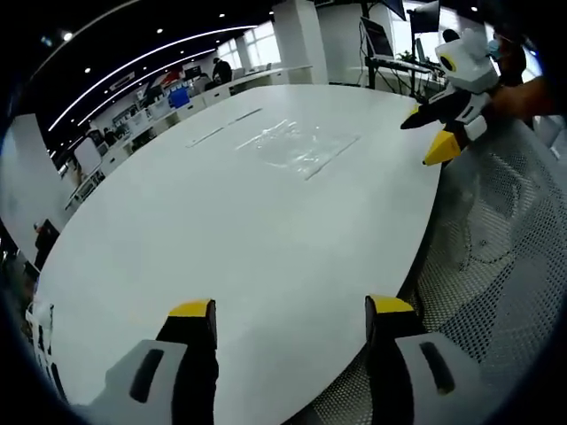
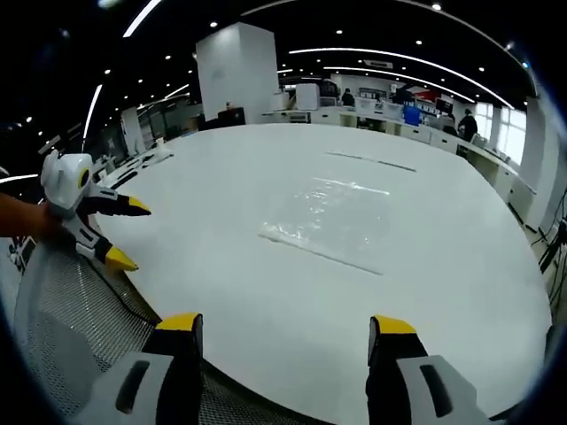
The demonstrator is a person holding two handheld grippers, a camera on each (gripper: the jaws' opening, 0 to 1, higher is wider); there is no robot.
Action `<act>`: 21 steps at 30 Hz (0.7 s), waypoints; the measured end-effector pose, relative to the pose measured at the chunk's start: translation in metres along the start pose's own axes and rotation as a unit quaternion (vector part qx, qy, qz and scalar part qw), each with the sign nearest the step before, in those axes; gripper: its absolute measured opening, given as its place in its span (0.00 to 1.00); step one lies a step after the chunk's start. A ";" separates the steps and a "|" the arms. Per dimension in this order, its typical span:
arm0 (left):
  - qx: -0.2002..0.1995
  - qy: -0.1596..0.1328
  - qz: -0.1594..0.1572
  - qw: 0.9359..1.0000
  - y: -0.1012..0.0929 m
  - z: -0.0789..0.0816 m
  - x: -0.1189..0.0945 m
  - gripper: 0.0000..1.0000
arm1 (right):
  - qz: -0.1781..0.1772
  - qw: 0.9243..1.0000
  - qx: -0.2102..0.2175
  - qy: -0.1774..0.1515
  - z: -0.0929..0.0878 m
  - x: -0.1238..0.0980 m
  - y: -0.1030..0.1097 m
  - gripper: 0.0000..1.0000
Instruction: Open the resealable bag by pulling the two sides of the seal apart until the entire bag opening is separated and visibly accessible.
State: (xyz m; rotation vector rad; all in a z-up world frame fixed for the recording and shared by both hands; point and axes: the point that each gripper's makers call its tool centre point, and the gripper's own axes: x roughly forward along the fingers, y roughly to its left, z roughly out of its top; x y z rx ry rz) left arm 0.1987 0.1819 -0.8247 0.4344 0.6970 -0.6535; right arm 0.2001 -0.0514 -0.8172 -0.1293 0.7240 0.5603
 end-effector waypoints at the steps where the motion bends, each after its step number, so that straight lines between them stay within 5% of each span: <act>1: 0.000 0.000 -0.001 1.000 0.000 0.000 0.000 0.66 | 0.000 1.000 0.000 0.003 -0.001 0.000 0.000 0.75; 12: -0.004 -0.008 -0.007 1.000 -0.002 0.003 -0.001 0.66 | 0.011 0.999 -0.012 0.032 -0.011 0.002 0.005 0.72; 21: -0.011 -0.008 0.003 1.000 0.001 0.002 -0.001 0.66 | 0.013 1.000 0.000 0.013 -0.005 0.001 0.005 0.73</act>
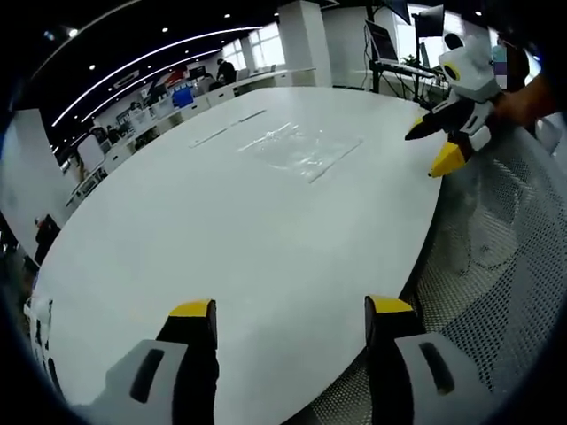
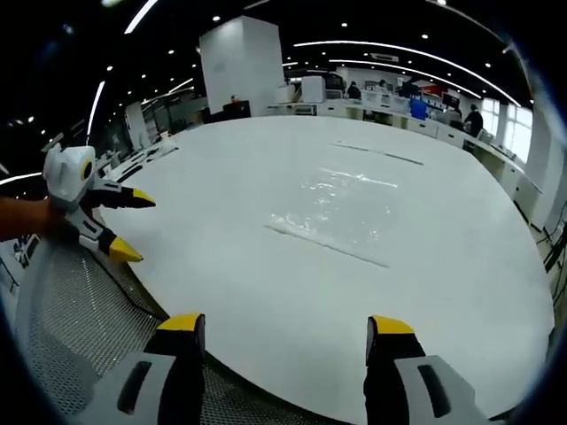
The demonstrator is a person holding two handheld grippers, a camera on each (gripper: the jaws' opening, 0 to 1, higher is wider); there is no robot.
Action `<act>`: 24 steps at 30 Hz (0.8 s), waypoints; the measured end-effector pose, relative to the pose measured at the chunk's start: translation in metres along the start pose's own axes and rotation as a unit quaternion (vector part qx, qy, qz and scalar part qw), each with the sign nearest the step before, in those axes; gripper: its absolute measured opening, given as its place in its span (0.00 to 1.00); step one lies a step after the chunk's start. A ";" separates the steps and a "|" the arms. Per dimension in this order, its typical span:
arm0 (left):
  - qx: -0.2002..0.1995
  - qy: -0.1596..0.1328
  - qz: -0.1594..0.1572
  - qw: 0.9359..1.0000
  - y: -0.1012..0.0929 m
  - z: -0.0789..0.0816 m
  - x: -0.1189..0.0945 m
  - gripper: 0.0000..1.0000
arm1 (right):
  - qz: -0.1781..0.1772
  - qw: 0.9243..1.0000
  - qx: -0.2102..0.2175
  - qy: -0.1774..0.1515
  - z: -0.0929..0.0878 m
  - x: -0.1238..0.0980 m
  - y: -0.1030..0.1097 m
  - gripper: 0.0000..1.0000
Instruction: Open the resealable bag by pulling the two sides of the seal apart until the entire bag opening is separated and visibly accessible.
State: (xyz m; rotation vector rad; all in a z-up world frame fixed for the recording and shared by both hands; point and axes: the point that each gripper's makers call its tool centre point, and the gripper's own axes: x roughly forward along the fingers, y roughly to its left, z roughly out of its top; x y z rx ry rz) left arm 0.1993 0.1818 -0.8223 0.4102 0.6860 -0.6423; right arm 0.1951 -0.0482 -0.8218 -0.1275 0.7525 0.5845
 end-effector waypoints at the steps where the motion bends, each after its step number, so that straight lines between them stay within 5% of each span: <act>1: 0.001 0.002 -0.001 1.000 -0.001 -0.001 0.000 0.66 | 0.000 1.000 0.001 -0.001 0.000 0.000 0.000 0.73; 18: 0.002 0.002 -0.008 1.000 -0.002 0.000 0.000 0.66 | -0.003 1.000 0.009 -0.006 0.008 0.002 -0.006 0.73; 24: -0.004 -0.009 -0.008 1.000 0.000 0.003 -0.001 0.67 | 0.011 0.999 -0.031 0.009 0.015 0.011 -0.010 0.75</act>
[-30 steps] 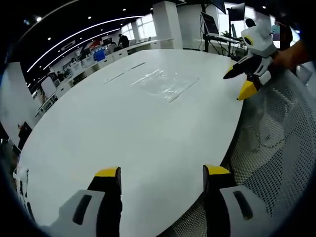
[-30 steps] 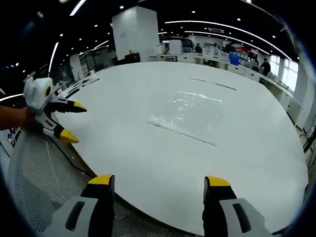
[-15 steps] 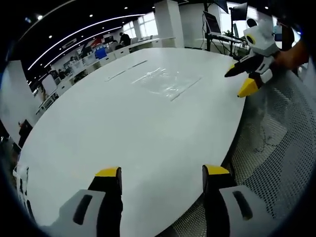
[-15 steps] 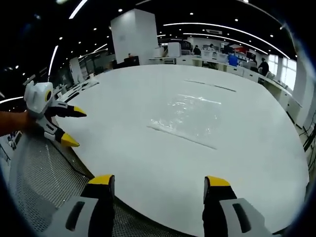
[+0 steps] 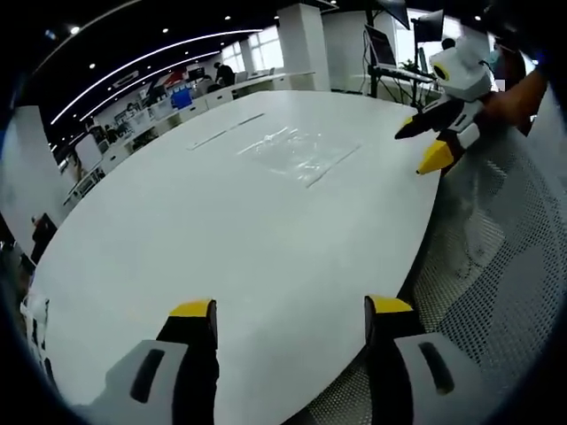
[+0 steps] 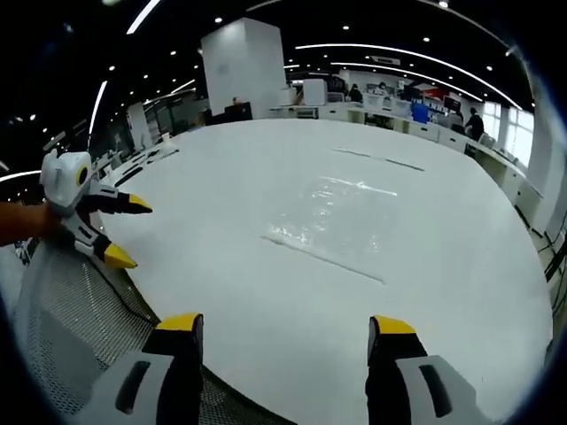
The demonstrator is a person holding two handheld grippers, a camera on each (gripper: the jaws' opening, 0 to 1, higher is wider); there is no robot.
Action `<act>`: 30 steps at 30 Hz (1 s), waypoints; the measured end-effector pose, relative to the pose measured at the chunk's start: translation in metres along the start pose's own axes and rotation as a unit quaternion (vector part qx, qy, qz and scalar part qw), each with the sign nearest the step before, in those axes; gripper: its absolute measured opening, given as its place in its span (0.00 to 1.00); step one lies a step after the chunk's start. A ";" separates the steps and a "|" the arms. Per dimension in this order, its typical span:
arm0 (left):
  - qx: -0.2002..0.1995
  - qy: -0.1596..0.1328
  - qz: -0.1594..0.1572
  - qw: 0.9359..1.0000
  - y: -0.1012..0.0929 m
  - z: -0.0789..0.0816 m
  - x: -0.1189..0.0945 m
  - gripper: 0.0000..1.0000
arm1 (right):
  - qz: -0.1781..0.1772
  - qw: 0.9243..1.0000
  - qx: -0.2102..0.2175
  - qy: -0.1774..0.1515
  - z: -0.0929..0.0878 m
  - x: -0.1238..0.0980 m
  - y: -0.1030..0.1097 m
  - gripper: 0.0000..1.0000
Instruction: Open the resealable bag by pulling the two sides of the seal apart until the entire bag opening is separated and visibly accessible.
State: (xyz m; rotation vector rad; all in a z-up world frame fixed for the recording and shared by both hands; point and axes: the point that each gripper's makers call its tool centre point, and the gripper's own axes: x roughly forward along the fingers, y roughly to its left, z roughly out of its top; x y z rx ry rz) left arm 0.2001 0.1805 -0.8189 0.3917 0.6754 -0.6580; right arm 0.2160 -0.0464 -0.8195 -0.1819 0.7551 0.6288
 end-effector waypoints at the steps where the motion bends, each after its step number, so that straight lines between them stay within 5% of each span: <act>1: 0.001 -0.001 0.000 1.000 0.000 0.000 0.000 0.67 | -0.003 1.000 -0.015 0.005 0.001 0.001 -0.004 0.74; 11: -0.001 -0.005 0.000 1.000 0.000 0.001 -0.002 0.66 | 0.026 0.999 -0.032 0.027 0.019 0.030 -0.029 0.74; 19: -0.004 -0.015 0.011 1.000 0.006 0.004 -0.004 0.66 | 0.054 0.994 -0.066 0.066 0.023 0.064 -0.025 0.75; 30: 0.000 -0.016 0.003 1.000 0.002 0.004 -0.004 0.65 | 0.077 0.993 -0.034 0.087 0.026 0.082 -0.015 0.76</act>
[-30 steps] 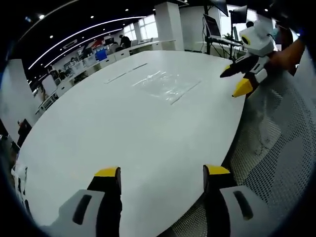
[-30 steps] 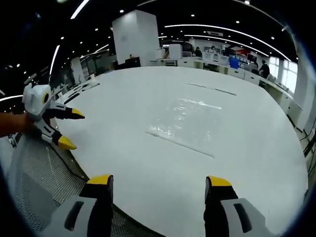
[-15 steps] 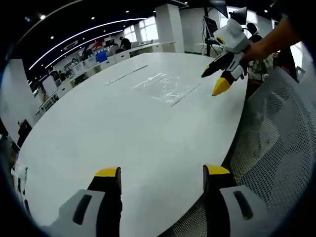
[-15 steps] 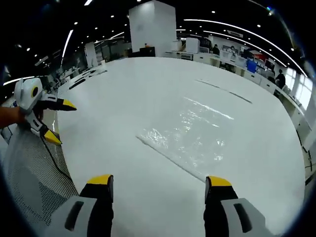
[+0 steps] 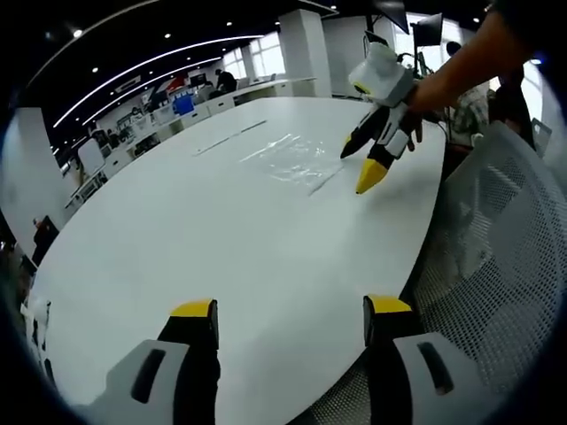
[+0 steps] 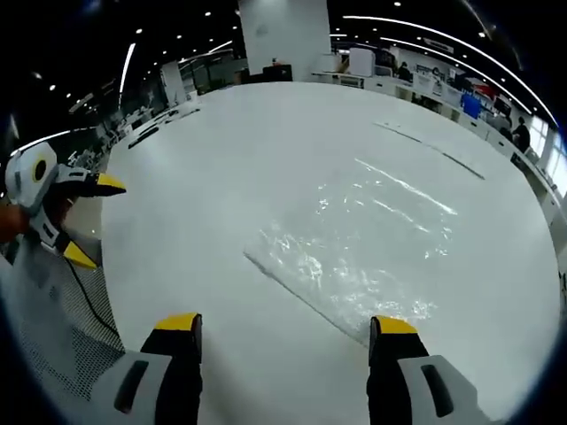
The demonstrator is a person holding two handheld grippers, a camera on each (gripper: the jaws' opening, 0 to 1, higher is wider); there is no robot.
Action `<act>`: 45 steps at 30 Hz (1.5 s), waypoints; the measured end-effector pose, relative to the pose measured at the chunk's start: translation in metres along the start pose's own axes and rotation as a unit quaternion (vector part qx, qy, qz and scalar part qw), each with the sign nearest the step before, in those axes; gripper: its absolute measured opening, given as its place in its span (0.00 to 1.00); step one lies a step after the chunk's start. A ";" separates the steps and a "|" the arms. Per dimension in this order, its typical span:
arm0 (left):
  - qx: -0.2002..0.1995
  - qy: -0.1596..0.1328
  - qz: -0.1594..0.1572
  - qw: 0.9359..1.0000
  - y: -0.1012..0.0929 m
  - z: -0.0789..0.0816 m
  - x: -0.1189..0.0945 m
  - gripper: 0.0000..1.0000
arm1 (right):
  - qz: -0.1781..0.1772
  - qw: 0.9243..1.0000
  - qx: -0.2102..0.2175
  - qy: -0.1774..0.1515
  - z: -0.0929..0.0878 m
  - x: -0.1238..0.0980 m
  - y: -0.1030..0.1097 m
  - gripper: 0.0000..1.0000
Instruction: Open the resealable bag by pulling the two sides of the seal apart until the entire bag opening is separated and visibly accessible.
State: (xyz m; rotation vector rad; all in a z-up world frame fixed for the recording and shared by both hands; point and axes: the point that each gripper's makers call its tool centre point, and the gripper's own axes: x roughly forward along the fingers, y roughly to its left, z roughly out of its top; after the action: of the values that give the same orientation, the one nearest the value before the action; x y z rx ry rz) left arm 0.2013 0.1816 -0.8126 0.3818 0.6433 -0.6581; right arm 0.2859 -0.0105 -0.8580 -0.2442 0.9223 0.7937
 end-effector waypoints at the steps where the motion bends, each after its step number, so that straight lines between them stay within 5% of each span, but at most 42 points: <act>1: -0.001 0.000 0.000 1.000 0.000 0.000 0.000 0.65 | 0.000 1.000 -0.002 -0.007 0.002 -0.001 0.000 0.77; 6: -0.003 -0.002 -0.001 1.000 0.000 0.000 0.000 0.65 | 0.029 1.000 -0.009 -0.002 0.000 -0.003 0.011 0.65; 10: -0.002 -0.006 0.002 1.000 0.002 0.002 -0.001 0.64 | 0.057 0.996 -0.059 0.026 -0.010 -0.007 0.026 0.54; 13: -0.004 -0.010 0.006 1.000 0.003 0.003 -0.001 0.64 | 0.008 0.996 -0.083 -0.018 0.007 -0.012 0.008 0.43; 21: -0.004 -0.015 0.014 1.000 0.007 0.005 -0.003 0.61 | 0.004 0.998 -0.054 0.036 -0.003 -0.007 -0.009 0.32; 23: -0.002 -0.014 0.016 1.000 0.007 0.005 -0.004 0.60 | 0.012 0.994 -0.082 0.071 -0.015 -0.005 -0.009 0.27; 24: -0.002 -0.014 0.017 1.000 0.008 0.005 -0.004 0.60 | 0.010 0.990 -0.129 0.055 -0.007 0.000 -0.011 0.24; 27: -0.003 -0.016 0.018 1.000 0.008 0.006 -0.004 0.60 | 0.015 0.991 -0.110 0.069 -0.008 -0.003 -0.007 0.16; 30: -0.003 -0.015 0.017 1.000 0.008 0.005 -0.004 0.60 | 0.018 0.974 -0.209 0.085 -0.011 -0.004 -0.006 0.11; 33: -0.001 -0.012 0.015 1.000 0.007 0.005 -0.004 0.60 | 0.034 0.971 -0.217 0.091 -0.014 -0.003 0.003 0.00; 36: -0.010 -0.020 0.011 1.000 0.006 0.008 -0.004 0.61 | 0.039 0.969 -0.220 0.103 -0.013 -0.003 0.003 0.00; 39: -0.020 -0.018 0.002 1.000 0.004 0.007 -0.003 0.62 | 0.042 0.953 -0.279 0.113 -0.015 -0.004 0.004 0.00; 43: -0.025 -0.004 -0.024 0.999 -0.004 0.004 0.000 0.64 | 0.051 0.947 -0.300 0.107 -0.014 -0.010 0.014 0.00; 45: -0.025 -0.002 -0.032 0.999 -0.006 0.006 0.000 0.64 | 0.058 0.936 -0.331 0.103 -0.013 -0.015 0.018 0.00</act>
State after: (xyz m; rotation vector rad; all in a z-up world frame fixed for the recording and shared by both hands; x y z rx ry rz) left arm 0.1998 0.1744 -0.8091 0.3135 0.6689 -0.7028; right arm 0.2599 -0.0123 -0.8517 -0.8822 0.8421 1.1920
